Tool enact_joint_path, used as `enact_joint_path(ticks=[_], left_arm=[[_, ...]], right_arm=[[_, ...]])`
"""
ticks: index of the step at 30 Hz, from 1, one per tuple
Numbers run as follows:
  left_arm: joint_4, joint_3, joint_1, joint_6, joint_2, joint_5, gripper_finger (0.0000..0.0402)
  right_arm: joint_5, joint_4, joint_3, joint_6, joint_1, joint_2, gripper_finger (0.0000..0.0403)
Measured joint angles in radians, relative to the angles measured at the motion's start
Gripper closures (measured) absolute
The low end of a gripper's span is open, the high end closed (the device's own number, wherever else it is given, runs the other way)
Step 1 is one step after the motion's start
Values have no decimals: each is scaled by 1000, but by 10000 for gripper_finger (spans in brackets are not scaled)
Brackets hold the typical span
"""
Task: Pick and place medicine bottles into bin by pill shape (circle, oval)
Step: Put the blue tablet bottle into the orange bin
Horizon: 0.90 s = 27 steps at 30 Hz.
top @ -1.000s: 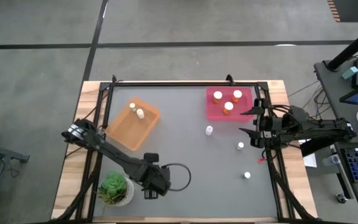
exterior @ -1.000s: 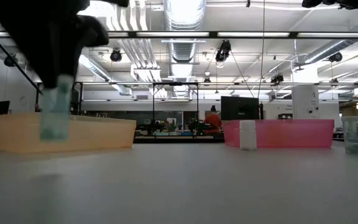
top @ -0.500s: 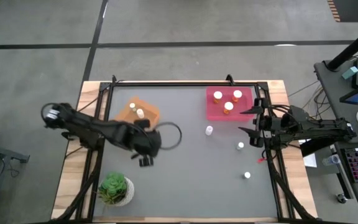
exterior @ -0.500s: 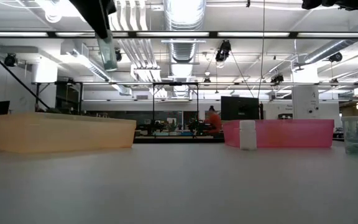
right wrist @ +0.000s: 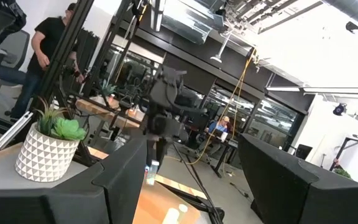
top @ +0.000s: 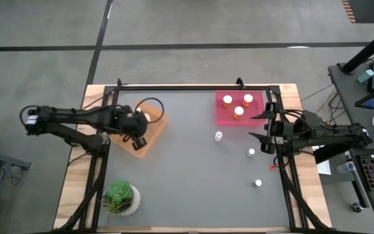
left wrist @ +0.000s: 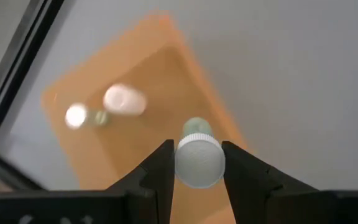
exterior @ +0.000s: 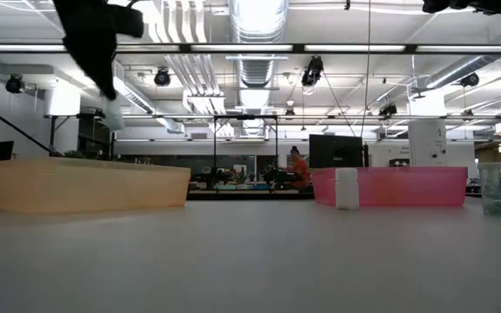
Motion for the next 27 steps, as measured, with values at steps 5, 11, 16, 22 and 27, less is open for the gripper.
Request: enact_joint_path(ticks=[5,11,16,22,27], left_arm=[[1,-112,92,-31,-54,0,302],[24,-218,191,-120,-84,5,302],[38,-257,249,-177,-73,22,302],[54,-290,307,-215,-54,97,302],[63,-292,336,-214,-29,101,302]], right_arm=[[0,0,0,0,0,1,156],[0,0,0,-2,0,1,156],[0,0,0,-2,0,1,156],[1,0,0,-2,0,3,156],[1,0,0,-3,0,3,156]])
